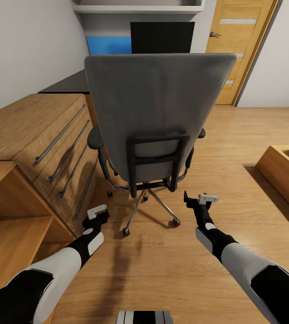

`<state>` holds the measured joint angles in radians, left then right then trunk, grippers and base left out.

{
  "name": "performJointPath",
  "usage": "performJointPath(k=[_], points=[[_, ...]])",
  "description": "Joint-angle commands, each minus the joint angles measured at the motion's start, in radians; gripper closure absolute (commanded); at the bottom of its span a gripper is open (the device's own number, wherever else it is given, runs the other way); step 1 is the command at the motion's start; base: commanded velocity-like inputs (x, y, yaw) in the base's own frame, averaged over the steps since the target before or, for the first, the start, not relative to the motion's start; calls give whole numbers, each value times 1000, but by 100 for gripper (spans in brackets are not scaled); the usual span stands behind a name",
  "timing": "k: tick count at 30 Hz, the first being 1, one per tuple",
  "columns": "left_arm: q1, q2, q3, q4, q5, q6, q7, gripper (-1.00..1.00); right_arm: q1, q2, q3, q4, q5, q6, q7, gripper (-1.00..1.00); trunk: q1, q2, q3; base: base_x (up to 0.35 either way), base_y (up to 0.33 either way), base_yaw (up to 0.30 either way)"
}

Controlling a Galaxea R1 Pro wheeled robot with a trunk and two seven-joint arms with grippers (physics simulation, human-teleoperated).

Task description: In the bedroom, organize the workspace by keeping the computer under the desk, ensuring the monitor is on the desk, placing the keyboard on the desk next to the monitor, placing the mouse on the desk next to the keyboard, moving the folder from the swivel chair onto the desk next to the mouse, stacking the notebook on top of the folder with the pen on top of the notebook, and positioning the swivel chair next to the desk.

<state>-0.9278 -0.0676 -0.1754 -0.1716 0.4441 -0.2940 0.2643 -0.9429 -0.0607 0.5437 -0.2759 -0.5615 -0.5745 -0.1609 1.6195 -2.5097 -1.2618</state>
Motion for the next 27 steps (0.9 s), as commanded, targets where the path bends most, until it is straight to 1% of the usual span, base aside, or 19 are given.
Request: performJointPath(k=[1,9,16,27], points=[[-1,0,-9,3,6,-3,6,-100,-1,-1,9,-1,-3,-3,-8,-100,0,0,-1,0,0,0],[-1,-2,-9,37,3,-5,3,-100,-1,-1,9,1,-3,-15,-8,-100,0,0,-1,0,0,0],[-1,-2,-9,42,4,-5,4,-100,-1,-1,9,1,-3,-16,-8,-100,0,0,0,0,0,0],[0,-1,-9,43,2,-5,4,-100,-1,-1,9,3,0,-16,-8,-100,0,0,15,0,0,0]])
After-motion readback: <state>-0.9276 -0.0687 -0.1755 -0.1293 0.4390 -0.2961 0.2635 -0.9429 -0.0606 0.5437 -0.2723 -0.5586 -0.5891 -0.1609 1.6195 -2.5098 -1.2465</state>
